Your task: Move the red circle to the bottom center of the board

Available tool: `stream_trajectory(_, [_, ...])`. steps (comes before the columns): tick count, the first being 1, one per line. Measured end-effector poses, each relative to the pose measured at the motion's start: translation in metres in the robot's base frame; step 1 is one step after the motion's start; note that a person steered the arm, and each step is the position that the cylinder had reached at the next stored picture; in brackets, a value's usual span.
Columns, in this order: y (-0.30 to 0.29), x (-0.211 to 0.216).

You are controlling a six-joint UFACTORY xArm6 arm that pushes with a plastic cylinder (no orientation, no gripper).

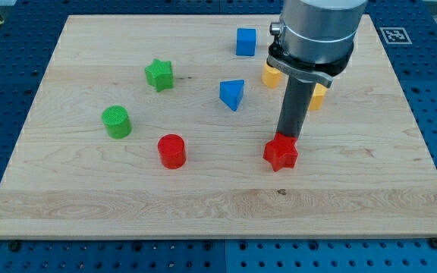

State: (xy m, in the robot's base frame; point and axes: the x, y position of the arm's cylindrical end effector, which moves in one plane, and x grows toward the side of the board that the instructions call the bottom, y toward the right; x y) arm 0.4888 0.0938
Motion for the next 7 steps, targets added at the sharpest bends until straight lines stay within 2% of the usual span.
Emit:
stream_trajectory(2, [-0.015, 0.009])
stream_trajectory(7, [-0.196, -0.001])
